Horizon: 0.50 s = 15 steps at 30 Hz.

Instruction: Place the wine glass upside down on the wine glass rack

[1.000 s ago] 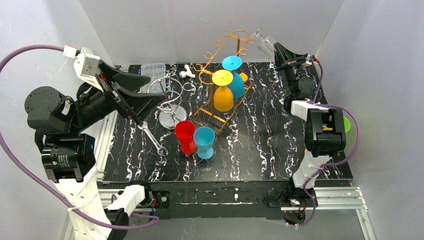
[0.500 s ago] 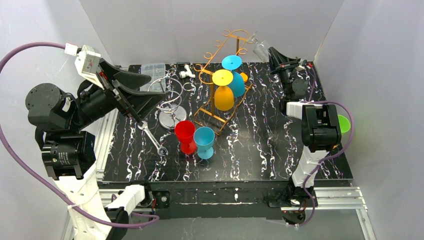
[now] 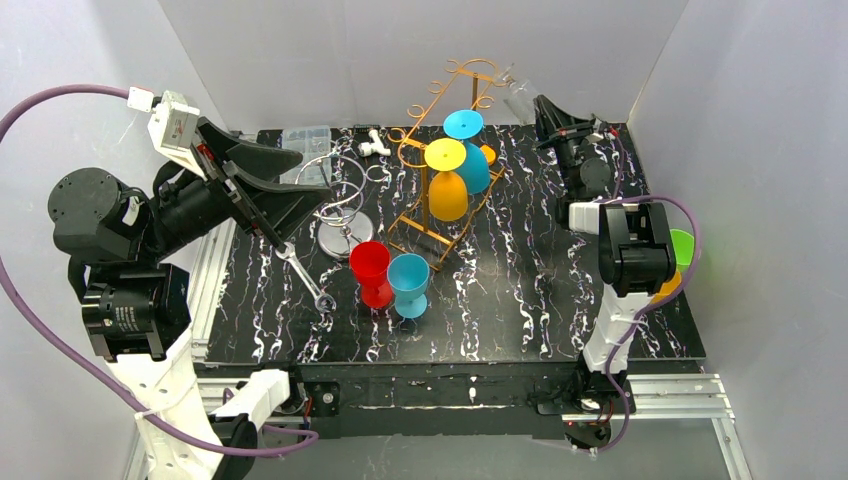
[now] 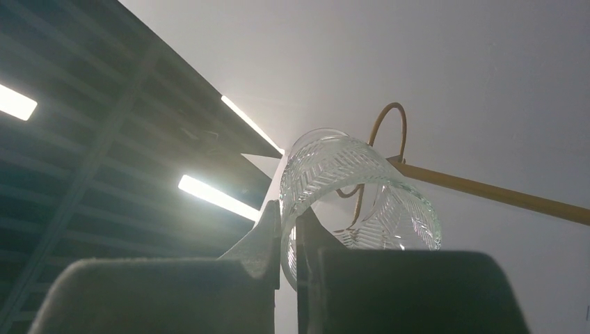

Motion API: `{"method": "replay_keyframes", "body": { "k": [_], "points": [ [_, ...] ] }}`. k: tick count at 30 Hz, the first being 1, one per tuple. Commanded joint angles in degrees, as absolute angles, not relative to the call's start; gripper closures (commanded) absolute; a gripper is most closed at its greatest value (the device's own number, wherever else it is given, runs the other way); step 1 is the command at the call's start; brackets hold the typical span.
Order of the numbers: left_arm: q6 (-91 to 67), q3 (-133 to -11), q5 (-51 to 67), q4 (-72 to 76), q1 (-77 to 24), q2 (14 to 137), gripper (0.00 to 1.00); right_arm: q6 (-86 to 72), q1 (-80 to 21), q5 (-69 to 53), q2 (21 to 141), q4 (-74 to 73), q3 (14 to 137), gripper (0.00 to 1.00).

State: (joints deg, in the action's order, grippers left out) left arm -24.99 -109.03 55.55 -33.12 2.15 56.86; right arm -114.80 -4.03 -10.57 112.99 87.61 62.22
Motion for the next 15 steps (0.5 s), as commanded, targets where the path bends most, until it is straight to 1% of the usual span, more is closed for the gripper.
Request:
{"method": "replay_keyframes", "body": {
  "k": [1,7,15],
  "points": [
    [-25.49,-110.19,56.43,-32.96,2.46,57.24,0.05,-113.93,-5.05,-11.86,114.73,102.92,63.02,0.99],
    [-25.36,-110.21,56.35,-32.87,2.44,57.22,0.05,-112.77,-5.84,-12.6,116.53,102.9,60.23,0.99],
    [-25.22,-110.0,56.25,-32.87,2.53,57.43,0.05,-107.44,-7.27,-15.52,119.04,102.85,61.7,0.99]
  ]
}}
